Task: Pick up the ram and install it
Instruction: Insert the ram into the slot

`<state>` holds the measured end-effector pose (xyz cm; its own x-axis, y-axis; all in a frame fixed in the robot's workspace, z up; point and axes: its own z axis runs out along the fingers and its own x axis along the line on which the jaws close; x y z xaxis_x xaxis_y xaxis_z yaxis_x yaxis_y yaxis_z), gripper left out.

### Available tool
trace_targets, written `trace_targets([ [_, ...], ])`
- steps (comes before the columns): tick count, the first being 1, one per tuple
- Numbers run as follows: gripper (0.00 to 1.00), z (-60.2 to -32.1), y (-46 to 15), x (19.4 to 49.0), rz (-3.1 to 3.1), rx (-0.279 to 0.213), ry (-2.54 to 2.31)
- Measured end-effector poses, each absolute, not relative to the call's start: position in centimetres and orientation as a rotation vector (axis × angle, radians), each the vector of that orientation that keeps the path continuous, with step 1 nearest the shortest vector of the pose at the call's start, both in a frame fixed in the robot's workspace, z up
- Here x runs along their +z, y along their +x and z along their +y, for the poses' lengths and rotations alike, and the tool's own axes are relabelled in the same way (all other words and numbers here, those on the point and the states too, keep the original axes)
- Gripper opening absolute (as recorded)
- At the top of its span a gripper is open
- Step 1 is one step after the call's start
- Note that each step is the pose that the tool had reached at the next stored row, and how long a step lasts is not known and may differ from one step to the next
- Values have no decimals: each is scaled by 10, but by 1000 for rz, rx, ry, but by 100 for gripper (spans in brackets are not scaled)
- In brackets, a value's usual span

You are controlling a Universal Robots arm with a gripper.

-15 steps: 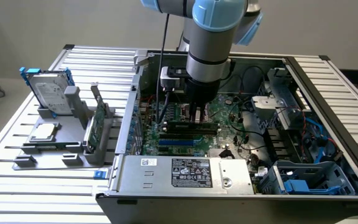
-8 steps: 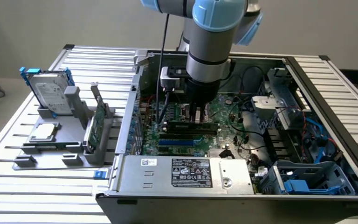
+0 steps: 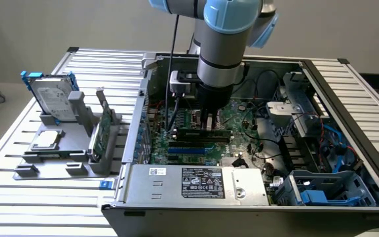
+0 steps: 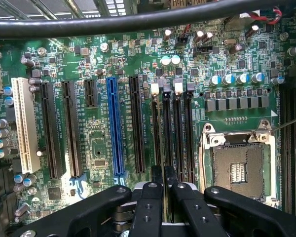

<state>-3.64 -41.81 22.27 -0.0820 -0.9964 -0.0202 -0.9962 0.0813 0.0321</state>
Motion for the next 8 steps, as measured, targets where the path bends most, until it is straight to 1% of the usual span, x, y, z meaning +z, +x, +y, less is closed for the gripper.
trace_targets([
  [8, 14, -418, -36, 223, -2312, -57, 2118],
])
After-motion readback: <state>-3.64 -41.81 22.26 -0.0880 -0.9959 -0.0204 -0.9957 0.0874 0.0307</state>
